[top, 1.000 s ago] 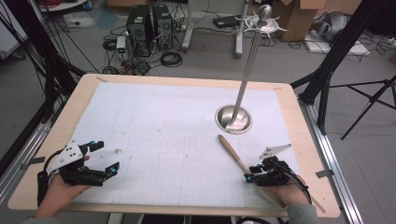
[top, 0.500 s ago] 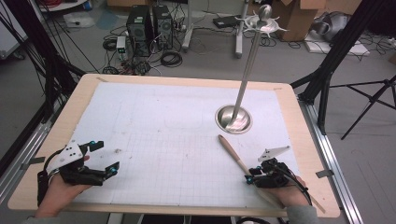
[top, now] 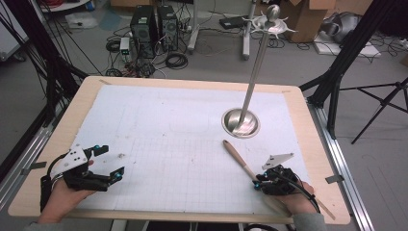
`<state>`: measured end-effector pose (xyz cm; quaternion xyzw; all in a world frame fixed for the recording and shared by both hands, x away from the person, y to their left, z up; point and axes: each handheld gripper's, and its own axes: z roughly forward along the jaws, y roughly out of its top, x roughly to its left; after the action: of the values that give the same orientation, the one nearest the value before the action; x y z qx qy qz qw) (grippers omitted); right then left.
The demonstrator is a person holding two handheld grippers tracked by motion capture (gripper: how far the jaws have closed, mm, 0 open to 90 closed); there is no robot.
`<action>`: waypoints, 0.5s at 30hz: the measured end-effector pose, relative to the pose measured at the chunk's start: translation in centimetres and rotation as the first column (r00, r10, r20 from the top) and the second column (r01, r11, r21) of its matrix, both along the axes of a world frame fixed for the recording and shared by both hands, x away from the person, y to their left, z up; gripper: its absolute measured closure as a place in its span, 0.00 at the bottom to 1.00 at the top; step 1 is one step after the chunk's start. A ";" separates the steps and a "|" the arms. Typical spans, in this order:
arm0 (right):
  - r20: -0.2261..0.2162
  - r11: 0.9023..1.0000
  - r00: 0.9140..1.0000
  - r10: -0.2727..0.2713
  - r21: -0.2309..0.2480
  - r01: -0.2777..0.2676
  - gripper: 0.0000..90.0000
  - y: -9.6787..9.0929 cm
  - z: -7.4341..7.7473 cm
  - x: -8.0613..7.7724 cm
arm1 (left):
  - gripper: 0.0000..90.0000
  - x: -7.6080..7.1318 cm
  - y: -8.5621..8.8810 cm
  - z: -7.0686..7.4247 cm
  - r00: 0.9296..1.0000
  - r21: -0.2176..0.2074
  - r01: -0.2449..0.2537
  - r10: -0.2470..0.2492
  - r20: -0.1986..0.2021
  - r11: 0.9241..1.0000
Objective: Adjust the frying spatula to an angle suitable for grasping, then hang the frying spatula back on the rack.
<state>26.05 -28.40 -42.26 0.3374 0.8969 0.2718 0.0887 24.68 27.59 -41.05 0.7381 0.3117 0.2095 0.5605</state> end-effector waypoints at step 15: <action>0.077 0.998 0.996 0.045 -0.057 -0.041 0.86 0.6 0.0 -0.7 | 0.03 0.1 -0.3 0.1 1.000 -0.007 0.008 -0.008 0.002 1.000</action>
<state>25.35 -27.81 -42.25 0.3046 0.9069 0.2618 0.1270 24.83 27.29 -40.97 0.7372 0.3091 0.2068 0.5642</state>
